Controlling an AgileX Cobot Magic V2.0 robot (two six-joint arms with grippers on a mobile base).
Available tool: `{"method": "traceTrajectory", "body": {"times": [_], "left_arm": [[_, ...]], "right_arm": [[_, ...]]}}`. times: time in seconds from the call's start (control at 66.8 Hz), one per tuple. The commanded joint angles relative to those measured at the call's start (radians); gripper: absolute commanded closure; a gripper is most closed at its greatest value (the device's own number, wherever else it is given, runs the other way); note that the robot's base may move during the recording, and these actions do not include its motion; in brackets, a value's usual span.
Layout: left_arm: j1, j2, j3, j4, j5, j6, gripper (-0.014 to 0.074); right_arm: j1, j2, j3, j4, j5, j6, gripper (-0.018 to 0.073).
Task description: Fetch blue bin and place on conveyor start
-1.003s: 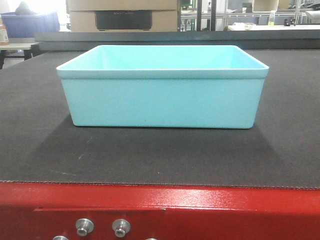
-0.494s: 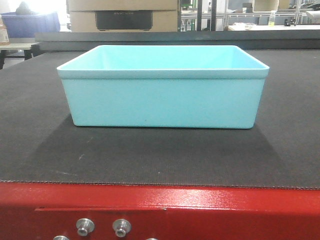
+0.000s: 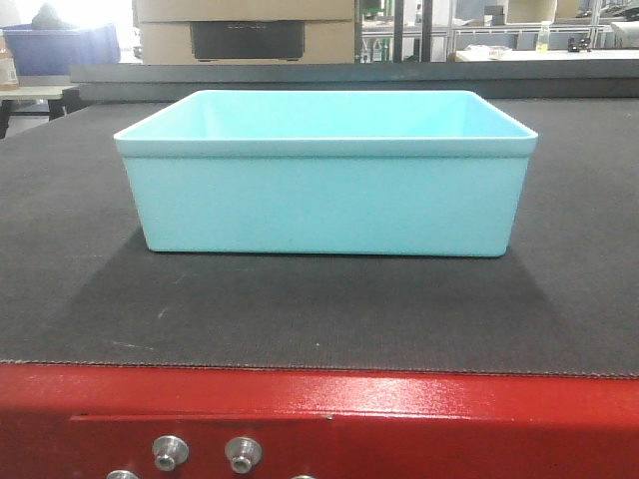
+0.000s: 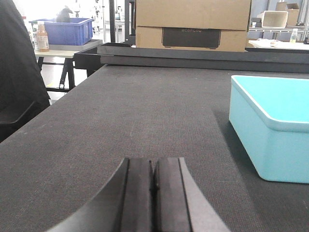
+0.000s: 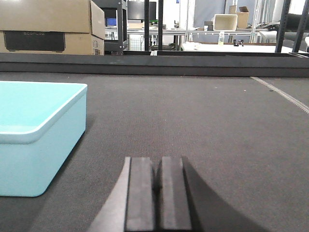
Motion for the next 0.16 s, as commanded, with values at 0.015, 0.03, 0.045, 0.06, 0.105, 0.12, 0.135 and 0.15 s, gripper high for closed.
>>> {"method": "traceTrajectory", "body": {"times": [0.015,0.03,0.045,0.06,0.105,0.12,0.135,0.15], "left_arm": [[0.004,-0.006,-0.002,-0.006,-0.016,0.001,0.0707],[0.004,-0.006,-0.002,-0.006,-0.016,0.001,0.0707],[0.004,-0.006,-0.002,-0.006,-0.016,0.001,0.0707],[0.004,-0.006,-0.002,-0.006,-0.016,0.001,0.0707],[0.004,-0.006,-0.002,-0.006,-0.016,0.001,0.0707],[0.004,-0.006,-0.002,-0.006,-0.016,0.001,0.0707],[0.004,-0.006,-0.002,-0.006,-0.016,0.001,0.0707],[0.004,-0.006,-0.002,-0.006,-0.016,0.001,0.0707]], "right_arm": [[-0.004,-0.008,0.002,0.004,-0.024,0.0,0.0721],[-0.004,-0.008,0.002,0.004,-0.024,0.0,0.0721],[-0.004,-0.008,0.002,0.004,-0.024,0.0,0.0721],[-0.004,-0.008,0.002,0.004,-0.024,0.0,0.0721],[-0.004,-0.008,0.002,0.004,-0.024,0.0,0.0721],[-0.004,-0.008,0.002,0.004,-0.024,0.0,0.0721],[-0.004,-0.008,0.002,0.004,-0.024,0.0,0.0721],[-0.004,-0.008,0.002,0.004,-0.024,0.0,0.0721]]}}
